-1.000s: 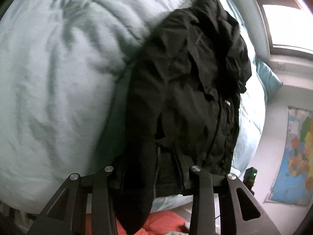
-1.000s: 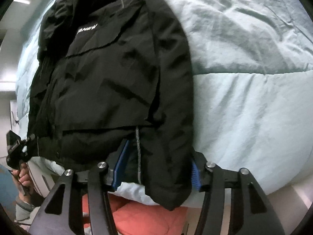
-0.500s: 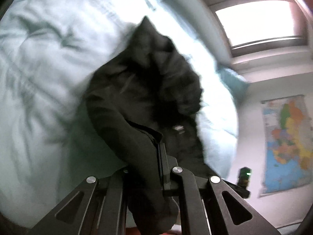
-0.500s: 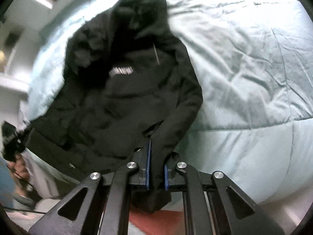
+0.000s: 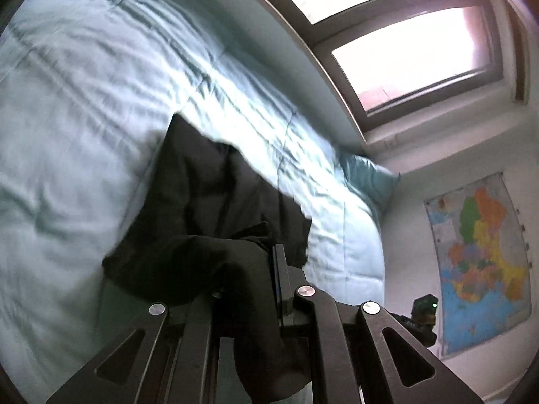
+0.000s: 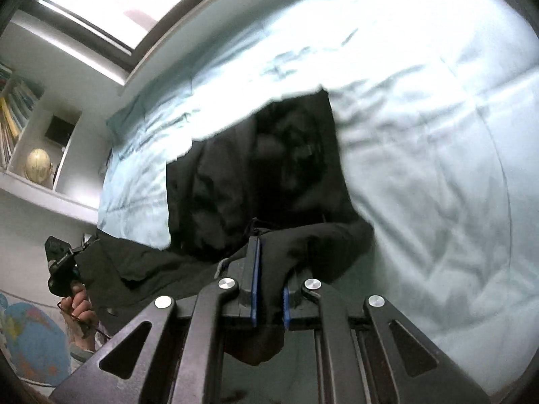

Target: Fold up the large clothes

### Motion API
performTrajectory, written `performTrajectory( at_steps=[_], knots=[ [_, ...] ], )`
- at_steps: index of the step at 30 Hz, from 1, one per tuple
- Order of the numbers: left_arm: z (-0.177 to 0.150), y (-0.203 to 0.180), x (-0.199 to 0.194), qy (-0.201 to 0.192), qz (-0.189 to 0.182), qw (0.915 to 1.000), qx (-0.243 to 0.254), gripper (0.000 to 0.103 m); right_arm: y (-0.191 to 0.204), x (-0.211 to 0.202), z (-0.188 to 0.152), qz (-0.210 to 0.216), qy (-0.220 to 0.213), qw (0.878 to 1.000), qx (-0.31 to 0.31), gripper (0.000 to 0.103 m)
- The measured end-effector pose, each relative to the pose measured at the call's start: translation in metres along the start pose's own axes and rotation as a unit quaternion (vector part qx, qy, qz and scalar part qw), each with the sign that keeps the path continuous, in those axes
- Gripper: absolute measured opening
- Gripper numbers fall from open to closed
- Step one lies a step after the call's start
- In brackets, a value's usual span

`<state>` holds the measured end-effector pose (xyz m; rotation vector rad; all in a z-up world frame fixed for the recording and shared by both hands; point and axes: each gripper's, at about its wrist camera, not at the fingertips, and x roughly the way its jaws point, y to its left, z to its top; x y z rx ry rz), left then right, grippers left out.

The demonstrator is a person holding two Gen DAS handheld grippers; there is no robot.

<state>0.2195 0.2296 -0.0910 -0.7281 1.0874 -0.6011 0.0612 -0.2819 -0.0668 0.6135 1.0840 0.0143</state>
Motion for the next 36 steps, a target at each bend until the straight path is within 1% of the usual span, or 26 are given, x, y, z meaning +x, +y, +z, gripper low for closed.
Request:
performTrajectory(
  at_steps=[4, 5, 6, 9, 11, 13, 14, 15, 16, 18, 20, 22, 25, 27, 29, 30, 31, 32, 33, 34, 35, 36],
  knots=[
    [0.054, 0.001, 0.035, -0.005, 0.027, 0.9995, -0.015, 0.011, 0.004, 0.019, 0.063, -0.009, -0.016, 1.0, -0.001, 0.013],
    [0.069, 0.004, 0.048, -0.009, 0.035, 0.9991, -0.021, 0.011, 0.001, 0.03, 0.084, -0.012, -0.019, 1.0, 0.006, 0.013],
    [0.083, 0.008, 0.062, -0.012, 0.043, 0.9986, -0.029, 0.011, -0.002, 0.039, 0.097, -0.014, -0.02, 1.0, 0.012, 0.013],
    [0.111, 0.024, 0.1, -0.013, 0.063, 0.9967, -0.05, 0.012, -0.02, 0.076, 0.14, -0.03, -0.015, 0.998, 0.044, 0.015],
    [0.125, 0.046, 0.135, -0.008, 0.083, 0.9931, -0.082, 0.017, -0.038, 0.106, 0.159, -0.036, -0.004, 0.996, 0.079, 0.02],
    [0.132, 0.067, 0.171, 0.008, 0.111, 0.9886, -0.102, 0.02, -0.056, 0.142, 0.173, -0.044, 0.016, 0.993, 0.107, 0.025],
    [0.133, 0.075, 0.188, 0.02, 0.127, 0.9861, -0.105, 0.021, -0.066, 0.161, 0.177, -0.042, 0.029, 0.991, 0.121, 0.027],
    [0.133, 0.088, 0.21, 0.042, 0.146, 0.9824, -0.109, 0.021, -0.075, 0.18, 0.178, -0.034, 0.041, 0.99, 0.134, 0.028],
    [0.132, 0.095, 0.222, 0.055, 0.153, 0.9804, -0.111, 0.021, -0.083, 0.197, 0.179, -0.028, 0.049, 0.988, 0.147, 0.028],
    [0.131, 0.105, 0.242, 0.075, 0.161, 0.9787, -0.104, 0.021, -0.096, 0.214, 0.177, -0.018, 0.056, 0.984, 0.166, 0.028],
    [0.134, 0.108, 0.244, 0.089, 0.158, 0.9785, -0.098, 0.021, -0.106, 0.219, 0.177, -0.001, 0.054, 0.982, 0.18, 0.028],
    [0.138, 0.102, 0.241, 0.112, 0.156, 0.9785, -0.075, 0.021, -0.111, 0.21, 0.179, 0.02, 0.048, 0.982, 0.183, 0.029],
    [0.145, 0.083, 0.225, 0.142, 0.167, 0.9756, -0.009, 0.023, -0.107, 0.186, 0.182, 0.04, 0.033, 0.985, 0.163, 0.03],
    [0.146, 0.071, 0.204, 0.15, 0.154, 0.9764, 0.017, 0.025, -0.098, 0.165, 0.182, 0.054, 0.022, 0.989, 0.137, 0.032],
    [0.146, 0.065, 0.179, 0.153, 0.125, 0.9801, 0.025, 0.028, -0.088, 0.149, 0.179, 0.056, 0.012, 0.993, 0.107, 0.034],
    [0.147, 0.066, 0.169, 0.15, 0.117, 0.9816, 0.022, 0.028, -0.084, 0.142, 0.177, 0.049, 0.005, 0.994, 0.094, 0.039],
    [0.146, 0.065, 0.156, 0.145, 0.105, 0.9837, 0.015, 0.029, -0.079, 0.133, 0.175, 0.032, -0.007, 0.996, 0.08, 0.056],
    [0.145, 0.065, 0.144, 0.141, 0.09, 0.9859, 0.009, 0.03, -0.076, 0.127, 0.174, 0.021, -0.018, 0.997, 0.07, 0.067],
    [0.143, 0.062, 0.135, 0.139, 0.08, 0.9871, 0.011, 0.03, -0.072, 0.118, 0.172, 0.013, -0.034, 0.998, 0.057, 0.069],
    [0.141, 0.058, 0.13, 0.136, 0.077, 0.9876, 0.017, 0.032, -0.068, 0.112, 0.171, 0.012, -0.046, 0.998, 0.046, 0.072],
    [0.138, 0.053, 0.127, 0.134, 0.081, 0.9872, 0.03, 0.032, -0.066, 0.109, 0.171, 0.012, -0.048, 0.998, 0.039, 0.073],
    [0.134, 0.046, 0.126, 0.138, 0.093, 0.9848, 0.048, 0.033, -0.064, 0.11, 0.171, 0.01, -0.045, 0.998, 0.033, 0.074]
  ],
)
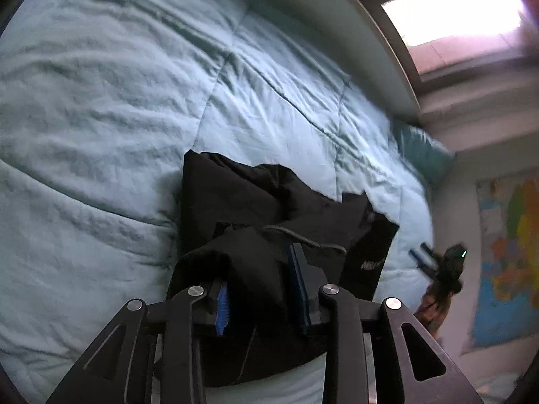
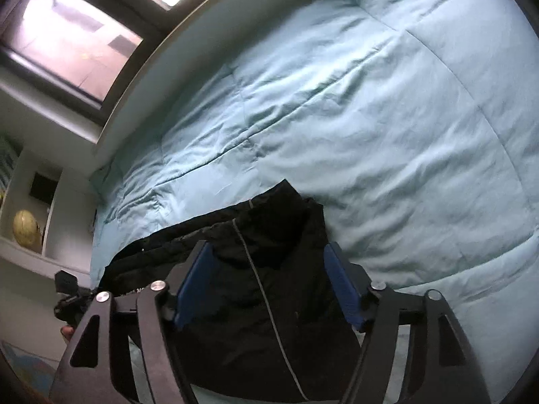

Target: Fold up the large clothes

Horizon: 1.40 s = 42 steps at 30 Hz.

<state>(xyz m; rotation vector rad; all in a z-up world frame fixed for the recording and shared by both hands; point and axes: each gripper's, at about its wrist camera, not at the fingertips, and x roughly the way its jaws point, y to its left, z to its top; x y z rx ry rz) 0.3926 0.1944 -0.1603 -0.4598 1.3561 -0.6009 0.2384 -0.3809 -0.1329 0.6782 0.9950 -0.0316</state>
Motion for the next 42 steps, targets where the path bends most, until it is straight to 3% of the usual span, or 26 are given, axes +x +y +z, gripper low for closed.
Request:
performTrajectory(
  at_steps=[4, 8, 12, 15, 17, 20, 23, 29, 31, 33, 34, 38, 42],
  knots=[
    [-0.006, -0.017, -0.001, 0.011, 0.061, 0.9969, 0.049, 0.034, 0.009, 0.022, 0.001, -0.036, 0.027, 0.998, -0.04, 0.074],
    [-0.007, -0.011, -0.016, 0.009, 0.045, 0.9978, 0.048, 0.034, 0.016, 0.054, 0.007, -0.091, 0.046, 0.99, -0.098, 0.074],
    [-0.011, 0.005, -0.028, -0.005, 0.077, 0.9967, 0.026, 0.038, 0.015, 0.081, 0.013, -0.107, 0.061, 0.983, -0.135, 0.074],
    [-0.017, 0.014, -0.033, -0.015, 0.074, 0.997, 0.015, 0.039, 0.013, 0.095, 0.016, -0.122, 0.069, 0.978, -0.152, 0.074],
    [-0.018, 0.017, -0.026, -0.02, 0.089, 0.9957, 0.016, 0.052, 0.01, 0.103, 0.019, -0.127, 0.075, 0.976, -0.158, 0.074],
    [-0.008, 0.018, 0.004, -0.012, 0.103, 0.9943, 0.026, 0.054, 0.009, 0.107, 0.023, -0.126, 0.075, 0.975, -0.166, 0.074],
    [0.011, 0.023, 0.028, -0.035, 0.087, 0.9952, 0.025, 0.054, 0.01, 0.11, 0.027, -0.119, 0.077, 0.975, -0.172, 0.074],
    [0.042, 0.051, 0.077, 0.01, -0.016, 0.9997, -0.013, 0.054, 0.008, 0.134, 0.034, -0.078, 0.119, 0.97, -0.196, 0.074],
    [0.044, 0.051, 0.082, 0.006, -0.025, 0.9996, -0.01, 0.053, 0.005, 0.145, 0.037, -0.066, 0.134, 0.97, -0.192, 0.073],
    [0.044, 0.048, 0.084, 0.0, 0.0, 0.9999, -0.01, 0.029, 0.007, 0.145, 0.035, -0.063, 0.134, 0.97, -0.192, 0.037],
    [0.041, 0.042, 0.082, -0.005, 0.012, 0.9999, 0.001, 0.003, 0.011, 0.142, 0.031, -0.067, 0.129, 0.969, -0.2, 0.029],
    [0.024, 0.005, 0.065, -0.05, 0.075, 0.994, 0.062, 0.002, 0.027, 0.111, 0.011, -0.133, 0.069, 0.959, -0.239, 0.02],
    [0.023, -0.034, 0.025, -0.112, 0.1, 0.9835, 0.1, 0.001, 0.054, 0.064, 0.013, -0.189, -0.002, 0.947, -0.26, 0.017]
  ],
)
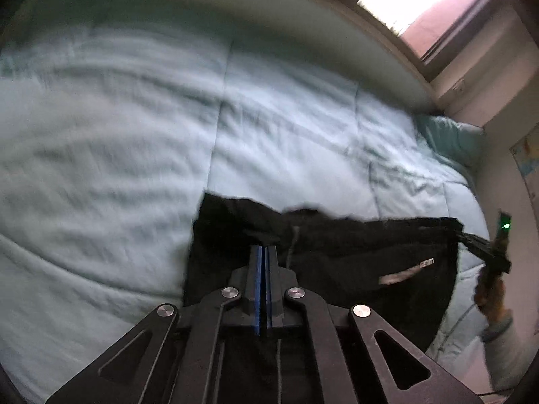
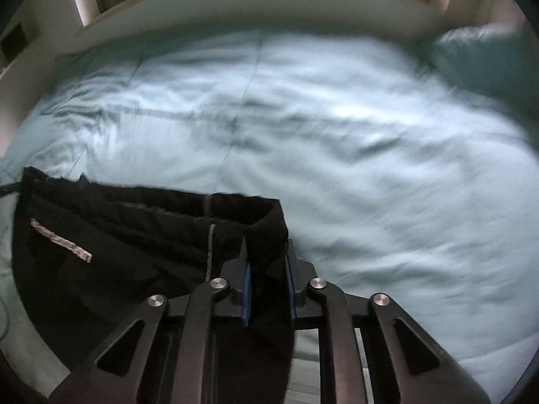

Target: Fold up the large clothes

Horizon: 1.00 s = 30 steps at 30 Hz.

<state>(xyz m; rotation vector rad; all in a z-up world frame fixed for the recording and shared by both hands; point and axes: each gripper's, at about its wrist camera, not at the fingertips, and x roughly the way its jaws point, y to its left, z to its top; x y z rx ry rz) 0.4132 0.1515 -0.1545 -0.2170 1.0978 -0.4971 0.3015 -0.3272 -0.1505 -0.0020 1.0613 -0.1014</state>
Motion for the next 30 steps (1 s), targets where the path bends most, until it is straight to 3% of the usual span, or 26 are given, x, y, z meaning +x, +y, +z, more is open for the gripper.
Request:
performTrajectory(
  at_steps=[3, 6, 7, 8, 10, 12, 13, 15, 16, 17, 18, 20, 23, 27, 30],
  knots=[
    [0.038, -0.005, -0.038, -0.081, -0.017, 0.9963, -0.021, 0.0, 0.003, -0.028, 0.024, -0.018, -0.035, 0.999, -0.001, 0.016],
    [0.073, 0.002, -0.043, -0.11, -0.028, 0.993, -0.03, 0.0, 0.013, -0.026, 0.049, -0.074, -0.058, 0.995, -0.015, 0.008],
    [0.083, 0.007, -0.031, -0.097, -0.026, 0.9942, -0.04, 0.0, 0.012, -0.018, 0.055, -0.099, -0.059, 0.993, -0.01, 0.0],
    [0.085, 0.013, -0.022, -0.084, -0.023, 0.995, -0.049, 0.0, 0.005, -0.005, 0.062, -0.1, -0.046, 0.994, 0.0, 0.0],
    [0.076, 0.025, -0.003, -0.048, -0.028, 0.9966, -0.06, 0.0, -0.008, 0.02, 0.066, -0.014, 0.002, 0.999, 0.042, 0.0],
    [0.051, 0.035, 0.014, -0.001, -0.024, 0.9972, -0.071, 0.002, -0.013, 0.025, 0.059, 0.027, 0.013, 0.998, 0.051, 0.001],
    [0.04, 0.039, 0.018, 0.012, -0.028, 0.9967, -0.075, 0.004, -0.014, 0.024, 0.052, 0.043, 0.013, 0.998, 0.046, 0.008],
    [0.018, 0.051, 0.029, 0.038, -0.037, 0.9934, -0.102, 0.01, -0.015, 0.023, 0.042, 0.064, 0.019, 0.997, 0.044, 0.032],
    [0.011, 0.056, 0.035, 0.054, -0.04, 0.9907, -0.118, 0.014, -0.015, 0.024, 0.036, 0.075, 0.022, 0.996, 0.046, 0.056],
    [0.004, 0.059, 0.04, 0.07, -0.043, 0.9885, -0.127, 0.022, -0.016, 0.022, 0.029, 0.085, 0.022, 0.995, 0.052, 0.069],
    [-0.001, 0.06, 0.043, 0.075, -0.044, 0.9881, -0.127, 0.029, -0.019, 0.02, 0.025, 0.088, 0.023, 0.994, 0.055, 0.071],
    [-0.008, 0.06, 0.044, 0.074, -0.048, 0.9883, -0.124, 0.057, -0.022, 0.028, 0.02, 0.1, 0.038, 0.993, 0.058, 0.071],
    [-0.012, 0.063, 0.047, 0.07, -0.068, 0.9866, -0.131, 0.059, -0.027, 0.05, 0.013, 0.113, 0.066, 0.989, 0.064, 0.071],
    [-0.009, 0.07, 0.052, 0.068, -0.048, 0.9873, -0.136, 0.059, -0.031, 0.085, 0.005, 0.125, 0.1, 0.984, 0.083, 0.071],
    [-0.008, 0.073, 0.054, 0.061, -0.057, 0.986, -0.144, 0.059, -0.026, 0.101, 0.0, 0.139, 0.113, 0.98, 0.09, 0.071]
  ],
)
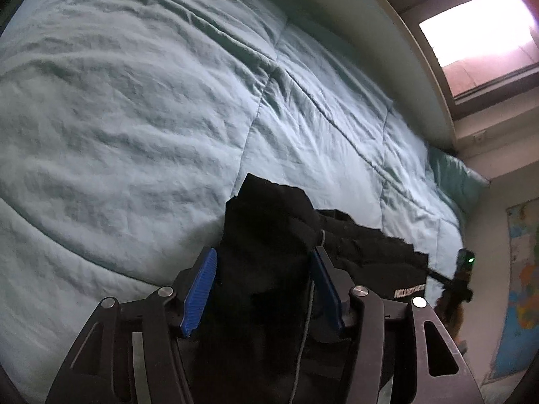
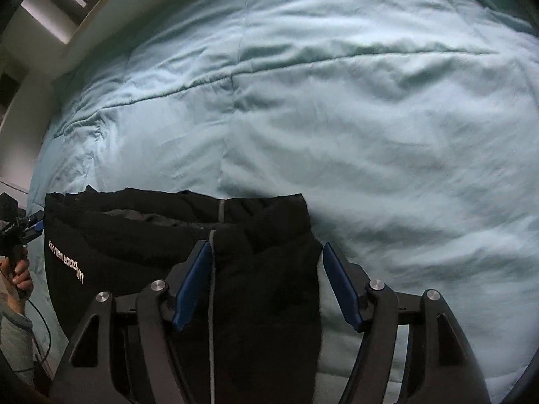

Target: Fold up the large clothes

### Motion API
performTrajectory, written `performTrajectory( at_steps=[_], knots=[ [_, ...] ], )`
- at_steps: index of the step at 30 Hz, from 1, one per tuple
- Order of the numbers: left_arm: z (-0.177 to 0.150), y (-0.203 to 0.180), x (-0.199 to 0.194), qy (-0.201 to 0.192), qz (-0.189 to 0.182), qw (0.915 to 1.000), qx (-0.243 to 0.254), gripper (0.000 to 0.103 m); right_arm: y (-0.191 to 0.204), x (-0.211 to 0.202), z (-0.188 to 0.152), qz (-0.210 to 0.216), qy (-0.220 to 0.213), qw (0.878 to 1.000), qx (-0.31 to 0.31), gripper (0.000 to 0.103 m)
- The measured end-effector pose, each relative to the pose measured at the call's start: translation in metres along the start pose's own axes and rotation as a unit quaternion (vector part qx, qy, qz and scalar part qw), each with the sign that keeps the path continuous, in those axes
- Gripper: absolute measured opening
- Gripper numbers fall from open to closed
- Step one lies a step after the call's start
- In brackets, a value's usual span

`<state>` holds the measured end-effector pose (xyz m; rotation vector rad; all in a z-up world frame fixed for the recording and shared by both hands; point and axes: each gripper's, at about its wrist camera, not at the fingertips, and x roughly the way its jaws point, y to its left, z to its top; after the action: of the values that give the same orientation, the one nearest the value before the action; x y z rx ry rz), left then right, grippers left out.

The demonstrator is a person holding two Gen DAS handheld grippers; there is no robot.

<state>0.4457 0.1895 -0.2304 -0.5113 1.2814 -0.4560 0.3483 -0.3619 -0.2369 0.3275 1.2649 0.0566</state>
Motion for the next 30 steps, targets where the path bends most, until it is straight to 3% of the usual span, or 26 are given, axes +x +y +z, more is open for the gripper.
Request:
performTrajectory(
  at_steps=[4, 5, 6, 7, 9, 11, 13, 17, 20, 22, 26, 28, 30],
  knots=[
    [0.005, -0.002, 0.012, 0.015, 0.01, 0.9997, 0.019, 0.063, 0.008, 0.003, -0.002, -0.001, -0.002, 1.0, -0.018, 0.072],
    [0.007, -0.001, 0.019, 0.028, 0.001, 0.9994, 0.017, 0.064, 0.01, 0.003, -0.002, -0.005, -0.003, 1.0, -0.02, 0.059],
    [0.008, -0.001, 0.027, 0.037, -0.004, 0.9992, 0.014, 0.063, 0.012, 0.001, -0.003, -0.017, -0.009, 1.0, -0.025, 0.04],
    [0.008, -0.002, 0.03, 0.036, -0.007, 0.9992, 0.014, 0.062, 0.016, -0.001, -0.003, -0.029, -0.009, 0.999, -0.033, 0.013],
    [0.006, -0.009, 0.033, 0.018, 0.019, 0.9993, 0.028, 0.019, 0.031, -0.013, -0.01, -0.071, -0.029, 0.995, -0.06, 0.013],
    [0.001, -0.022, 0.023, -0.011, 0.039, 0.9985, 0.037, 0.009, 0.044, -0.033, -0.017, -0.108, -0.058, 0.989, -0.078, 0.011],
    [-0.003, -0.044, -0.003, -0.054, 0.048, 0.9958, 0.057, 0.008, 0.057, -0.067, -0.021, -0.143, -0.1, 0.981, -0.085, 0.01],
    [0.016, -0.091, -0.053, -0.122, 0.017, 0.988, 0.093, 0.008, 0.072, -0.116, -0.006, -0.173, -0.16, 0.967, -0.098, 0.009],
    [0.04, -0.098, -0.041, -0.129, 0.035, 0.9857, 0.103, 0.008, 0.067, -0.112, 0.026, -0.182, -0.171, 0.965, -0.084, 0.009],
    [0.052, -0.083, -0.009, -0.097, 0.051, 0.9908, 0.079, 0.008, 0.058, -0.083, 0.04, -0.184, -0.144, 0.97, -0.07, 0.009],
    [0.044, -0.029, 0.079, -0.003, 0.095, 0.9954, 0.014, 0.011, 0.031, 0.015, 0.039, -0.187, -0.028, 0.981, -0.051, 0.009],
    [0.036, -0.016, 0.097, 0.005, 0.093, 0.9956, 0.006, 0.016, 0.023, 0.049, 0.029, -0.179, 0.009, 0.983, -0.034, 0.011],
    [0.038, -0.013, 0.098, 0.008, 0.084, 0.9964, -0.002, 0.018, 0.024, 0.054, 0.028, -0.185, 0.008, 0.982, -0.028, 0.015]
  ],
)
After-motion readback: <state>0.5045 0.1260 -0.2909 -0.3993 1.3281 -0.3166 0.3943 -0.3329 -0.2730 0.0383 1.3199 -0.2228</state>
